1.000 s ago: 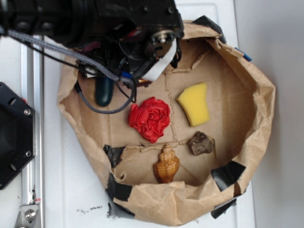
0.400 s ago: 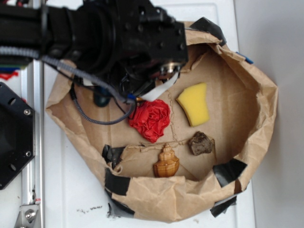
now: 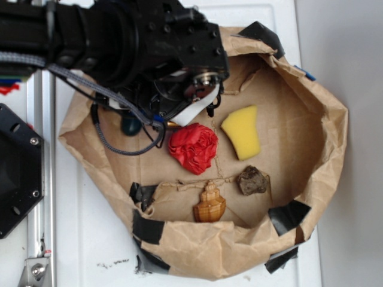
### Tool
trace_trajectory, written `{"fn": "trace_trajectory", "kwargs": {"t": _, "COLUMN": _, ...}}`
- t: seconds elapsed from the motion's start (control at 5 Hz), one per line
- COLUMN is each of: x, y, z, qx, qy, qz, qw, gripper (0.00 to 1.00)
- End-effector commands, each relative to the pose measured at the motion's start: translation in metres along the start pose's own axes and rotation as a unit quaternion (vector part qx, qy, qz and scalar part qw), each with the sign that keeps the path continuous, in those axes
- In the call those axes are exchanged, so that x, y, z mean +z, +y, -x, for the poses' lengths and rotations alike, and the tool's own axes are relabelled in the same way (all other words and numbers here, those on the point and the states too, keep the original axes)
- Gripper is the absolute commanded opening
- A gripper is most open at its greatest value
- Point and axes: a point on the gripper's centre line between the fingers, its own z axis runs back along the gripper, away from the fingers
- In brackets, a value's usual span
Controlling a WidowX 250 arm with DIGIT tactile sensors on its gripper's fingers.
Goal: Grab the plastic pickle.
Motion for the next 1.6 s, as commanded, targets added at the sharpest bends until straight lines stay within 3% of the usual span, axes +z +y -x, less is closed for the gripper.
{"fn": "trace_trajectory", "kwargs": {"t": 0.0, "x": 0.003, "y": -0.004, "z": 0.003, "qx": -0.01, "qy": 0.019, "qz": -0.011, "qw": 1.0, "gripper": 1.0}}
{"fn": "trace_trajectory", "kwargs": {"t": 0.4, "x": 0.003, "y": -0.004, "z": 0.003, "qx": -0.01, "qy": 0.019, "qz": -0.011, "qw": 1.0, "gripper": 1.0}}
{"fn": "trace_trajectory", "kwargs": {"t": 0.6, "x": -0.003, "y": -0.01, "z": 0.006, "qx": -0.023, "qy": -0.005, "qz": -0.027, "qw": 0.999, "gripper": 1.0}}
{"fn": "trace_trajectory", "kwargs": {"t": 0.8, "x": -0.028, "y": -0.002, "z": 0.001, "qx": -0.028, "qy": 0.013, "qz": -0.035, "qw": 0.999, "gripper": 1.0}}
{"fn": "trace_trajectory", "kwargs": {"t": 1.0, "x": -0.026, "y": 0.002, "z": -0.002, "qx": -0.014, "qy": 0.01, "qz": -0.049, "qw": 0.999, "gripper": 0.68}}
{"fn": "trace_trajectory", "kwargs": {"t": 1.2, "x": -0.017, "y": 0.004, "z": -0.001, "qx": -0.004, "qy": -0.009, "qz": -0.047, "qw": 0.999, "gripper": 0.0}}
{"fn": "trace_trajectory", "kwargs": {"t": 1.4, "x": -0.015, "y": 0.005, "z": -0.001, "qx": -0.002, "qy": -0.007, "qz": -0.048, "qw": 0.999, "gripper": 0.0}}
